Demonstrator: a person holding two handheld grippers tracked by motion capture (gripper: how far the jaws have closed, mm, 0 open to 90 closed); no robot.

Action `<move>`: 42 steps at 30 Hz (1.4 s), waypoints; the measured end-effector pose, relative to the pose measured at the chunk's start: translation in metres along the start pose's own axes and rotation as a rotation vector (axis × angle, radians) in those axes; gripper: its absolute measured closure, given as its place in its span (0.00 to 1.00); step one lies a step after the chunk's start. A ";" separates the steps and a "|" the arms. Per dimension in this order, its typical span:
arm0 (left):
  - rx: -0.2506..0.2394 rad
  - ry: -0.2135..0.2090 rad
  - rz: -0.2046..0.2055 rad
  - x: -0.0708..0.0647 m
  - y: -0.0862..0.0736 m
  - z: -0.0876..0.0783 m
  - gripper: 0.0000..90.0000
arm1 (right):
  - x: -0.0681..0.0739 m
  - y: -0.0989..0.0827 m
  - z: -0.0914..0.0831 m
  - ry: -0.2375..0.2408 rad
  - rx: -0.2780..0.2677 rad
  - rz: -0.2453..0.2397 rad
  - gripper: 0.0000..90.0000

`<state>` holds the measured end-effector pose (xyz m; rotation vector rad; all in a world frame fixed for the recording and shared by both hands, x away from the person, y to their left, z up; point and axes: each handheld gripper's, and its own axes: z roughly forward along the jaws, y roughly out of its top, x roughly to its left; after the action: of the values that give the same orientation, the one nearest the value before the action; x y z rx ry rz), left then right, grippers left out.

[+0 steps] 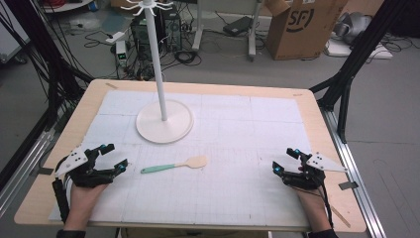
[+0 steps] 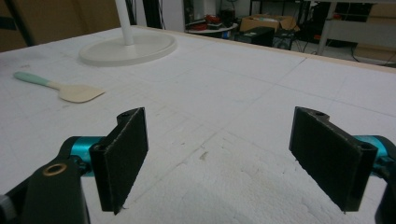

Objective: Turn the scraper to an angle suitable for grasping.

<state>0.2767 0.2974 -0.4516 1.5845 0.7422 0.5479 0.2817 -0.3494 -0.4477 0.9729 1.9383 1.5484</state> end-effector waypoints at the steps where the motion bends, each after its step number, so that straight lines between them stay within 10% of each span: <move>1: 0.002 0.001 0.000 0.000 0.000 0.000 0.22 | -0.001 0.000 0.000 -0.002 -0.004 -0.002 0.21; 42: 0.101 -0.201 0.095 -0.031 0.025 0.042 0.20 | 0.002 0.000 0.002 -0.012 0.013 -0.019 0.22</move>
<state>0.2893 0.2444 -0.4314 1.7462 0.5528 0.4171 0.2817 -0.3467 -0.4479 0.9638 1.9469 1.5178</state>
